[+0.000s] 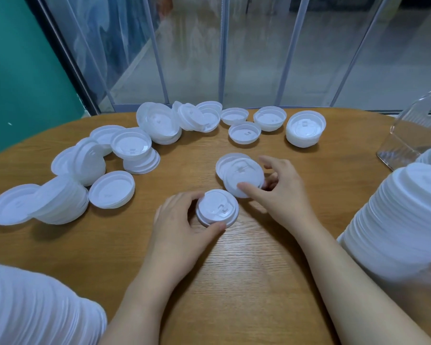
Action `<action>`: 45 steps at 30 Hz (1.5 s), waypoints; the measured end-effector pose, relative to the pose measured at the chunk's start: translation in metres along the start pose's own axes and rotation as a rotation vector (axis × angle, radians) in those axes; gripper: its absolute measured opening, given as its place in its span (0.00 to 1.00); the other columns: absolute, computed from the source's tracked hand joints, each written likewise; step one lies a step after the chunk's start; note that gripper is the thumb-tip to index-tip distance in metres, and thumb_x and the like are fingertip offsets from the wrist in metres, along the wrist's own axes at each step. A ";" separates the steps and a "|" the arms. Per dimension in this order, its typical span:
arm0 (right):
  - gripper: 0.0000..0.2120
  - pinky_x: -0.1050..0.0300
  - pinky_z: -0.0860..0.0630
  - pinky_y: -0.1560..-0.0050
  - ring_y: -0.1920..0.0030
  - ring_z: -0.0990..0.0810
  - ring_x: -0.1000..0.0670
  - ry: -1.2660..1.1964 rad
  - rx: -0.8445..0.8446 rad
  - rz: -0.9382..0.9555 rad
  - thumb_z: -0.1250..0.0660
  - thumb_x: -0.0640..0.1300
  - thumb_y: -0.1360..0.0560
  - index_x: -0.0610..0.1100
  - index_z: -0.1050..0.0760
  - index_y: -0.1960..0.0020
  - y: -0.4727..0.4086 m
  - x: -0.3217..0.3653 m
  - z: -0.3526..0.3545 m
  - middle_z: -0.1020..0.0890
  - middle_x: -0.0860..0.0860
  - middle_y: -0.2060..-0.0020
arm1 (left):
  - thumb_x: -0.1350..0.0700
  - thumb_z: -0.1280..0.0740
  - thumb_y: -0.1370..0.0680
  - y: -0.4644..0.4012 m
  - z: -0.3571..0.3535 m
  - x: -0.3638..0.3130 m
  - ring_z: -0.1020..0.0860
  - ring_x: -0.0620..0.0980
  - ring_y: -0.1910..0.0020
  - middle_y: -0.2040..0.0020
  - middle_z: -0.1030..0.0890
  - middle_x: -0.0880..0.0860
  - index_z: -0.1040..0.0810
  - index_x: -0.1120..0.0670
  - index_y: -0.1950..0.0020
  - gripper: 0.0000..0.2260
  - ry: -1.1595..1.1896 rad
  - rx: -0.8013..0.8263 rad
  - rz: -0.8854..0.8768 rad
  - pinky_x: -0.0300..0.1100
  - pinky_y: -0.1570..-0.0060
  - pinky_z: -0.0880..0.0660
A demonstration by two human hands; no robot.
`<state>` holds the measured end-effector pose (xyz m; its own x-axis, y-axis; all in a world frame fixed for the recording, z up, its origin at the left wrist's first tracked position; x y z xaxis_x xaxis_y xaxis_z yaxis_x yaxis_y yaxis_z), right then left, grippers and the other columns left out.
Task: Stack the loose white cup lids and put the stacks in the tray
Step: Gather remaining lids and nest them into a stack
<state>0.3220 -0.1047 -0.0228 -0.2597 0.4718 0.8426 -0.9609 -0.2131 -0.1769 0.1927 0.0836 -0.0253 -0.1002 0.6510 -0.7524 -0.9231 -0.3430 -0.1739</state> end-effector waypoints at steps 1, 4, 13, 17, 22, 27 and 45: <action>0.31 0.77 0.29 0.54 0.55 0.24 0.67 -0.009 0.000 0.012 0.18 0.52 0.33 0.57 0.26 0.33 0.001 0.000 0.001 0.26 0.54 0.42 | 0.44 0.19 0.33 0.000 0.000 -0.001 0.28 0.35 0.38 0.45 0.24 0.32 0.26 0.34 0.42 0.24 0.010 -0.002 0.011 0.48 0.31 0.31; 0.31 0.77 0.30 0.51 0.51 0.24 0.66 0.017 0.049 0.073 0.17 0.51 0.34 0.62 0.28 0.36 0.004 0.000 -0.001 0.26 0.57 0.43 | 0.44 0.19 0.34 0.001 0.000 -0.004 0.27 0.38 0.38 0.45 0.23 0.31 0.26 0.32 0.45 0.23 0.021 -0.009 0.005 0.48 0.32 0.30; 0.31 0.57 0.25 0.42 0.49 0.23 0.56 0.115 0.052 0.133 0.20 0.52 0.33 0.53 0.24 0.31 0.002 -0.004 -0.005 0.24 0.54 0.47 | 0.39 0.20 0.34 -0.003 -0.006 0.003 0.35 0.36 0.32 0.43 0.25 0.35 0.20 0.44 0.40 0.25 -0.094 -0.056 -0.011 0.39 0.30 0.41; 0.27 0.55 0.23 0.44 0.51 0.22 0.55 0.102 -0.001 0.153 0.20 0.52 0.32 0.55 0.22 0.35 0.002 -0.002 -0.004 0.24 0.56 0.50 | 0.39 0.21 0.33 -0.003 -0.006 0.001 0.34 0.34 0.37 0.42 0.25 0.36 0.19 0.45 0.39 0.25 -0.095 -0.053 -0.016 0.38 0.33 0.40; 0.24 0.71 0.26 0.55 0.55 0.20 0.57 -0.026 -0.110 0.161 0.19 0.53 0.32 0.56 0.21 0.38 0.007 0.004 0.006 0.21 0.55 0.49 | 0.37 0.22 0.33 -0.003 -0.005 0.002 0.34 0.36 0.33 0.38 0.27 0.35 0.19 0.45 0.35 0.28 -0.124 -0.039 -0.016 0.37 0.31 0.41; 0.24 0.71 0.27 0.52 0.49 0.22 0.57 0.016 0.126 0.269 0.20 0.56 0.33 0.53 0.21 0.40 0.019 0.013 -0.012 0.23 0.58 0.47 | 0.36 0.23 0.34 -0.003 -0.006 0.002 0.35 0.37 0.31 0.36 0.27 0.36 0.21 0.44 0.33 0.31 -0.158 -0.030 -0.029 0.39 0.29 0.41; 0.33 0.56 0.26 0.41 0.47 0.27 0.63 0.160 0.378 0.238 0.22 0.64 0.36 0.59 0.22 0.32 0.022 0.013 -0.018 0.27 0.61 0.45 | 0.38 0.21 0.34 -0.002 -0.004 -0.002 0.35 0.37 0.33 0.42 0.29 0.30 0.23 0.41 0.34 0.30 -0.174 -0.049 -0.010 0.35 0.33 0.42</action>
<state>0.2960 -0.0880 -0.0245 -0.5081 0.4918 0.7071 -0.7784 -0.6136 -0.1327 0.1958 0.0802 -0.0260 -0.1578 0.7607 -0.6296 -0.9058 -0.3654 -0.2145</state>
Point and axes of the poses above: each hand's wrist, its own y-axis away from the middle knuckle, its own z-axis out of the back of the hand, x = y × z, the point moved 4 cm from there along -y, towards the middle knuckle
